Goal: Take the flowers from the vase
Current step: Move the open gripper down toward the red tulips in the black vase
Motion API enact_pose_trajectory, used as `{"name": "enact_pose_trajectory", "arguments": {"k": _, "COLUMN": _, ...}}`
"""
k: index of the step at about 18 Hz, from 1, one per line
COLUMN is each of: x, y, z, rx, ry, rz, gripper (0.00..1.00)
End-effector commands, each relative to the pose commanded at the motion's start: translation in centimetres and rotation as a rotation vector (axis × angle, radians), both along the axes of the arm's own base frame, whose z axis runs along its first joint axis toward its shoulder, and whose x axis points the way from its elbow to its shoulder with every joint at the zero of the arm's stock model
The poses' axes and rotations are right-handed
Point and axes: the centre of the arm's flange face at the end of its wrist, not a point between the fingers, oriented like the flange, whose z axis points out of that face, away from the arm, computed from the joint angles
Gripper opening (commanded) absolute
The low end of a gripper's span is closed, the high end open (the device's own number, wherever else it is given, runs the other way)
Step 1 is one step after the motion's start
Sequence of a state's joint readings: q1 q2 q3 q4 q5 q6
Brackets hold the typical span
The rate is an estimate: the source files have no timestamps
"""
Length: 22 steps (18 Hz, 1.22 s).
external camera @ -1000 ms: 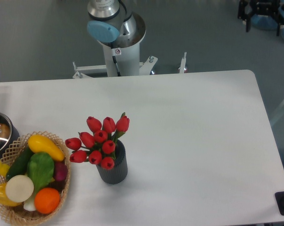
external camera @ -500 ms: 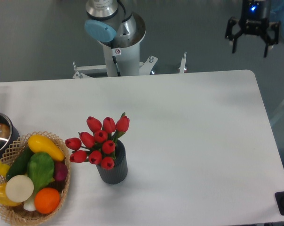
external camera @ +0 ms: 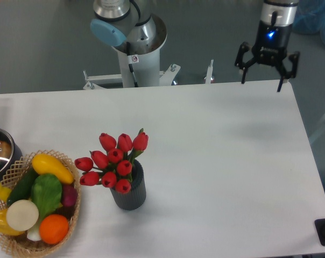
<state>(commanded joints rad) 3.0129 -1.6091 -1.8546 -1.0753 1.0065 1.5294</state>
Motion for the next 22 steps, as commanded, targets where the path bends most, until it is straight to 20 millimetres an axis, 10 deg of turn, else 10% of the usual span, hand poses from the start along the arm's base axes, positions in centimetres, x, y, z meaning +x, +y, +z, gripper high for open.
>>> {"name": "enact_pose_trajectory", "arguments": {"k": 22, "x": 7.0, "y": 9.9, "z": -5.4, "rx": 0.206, "ry": -0.187, "rz": -0.214, "gripper": 1.00}}
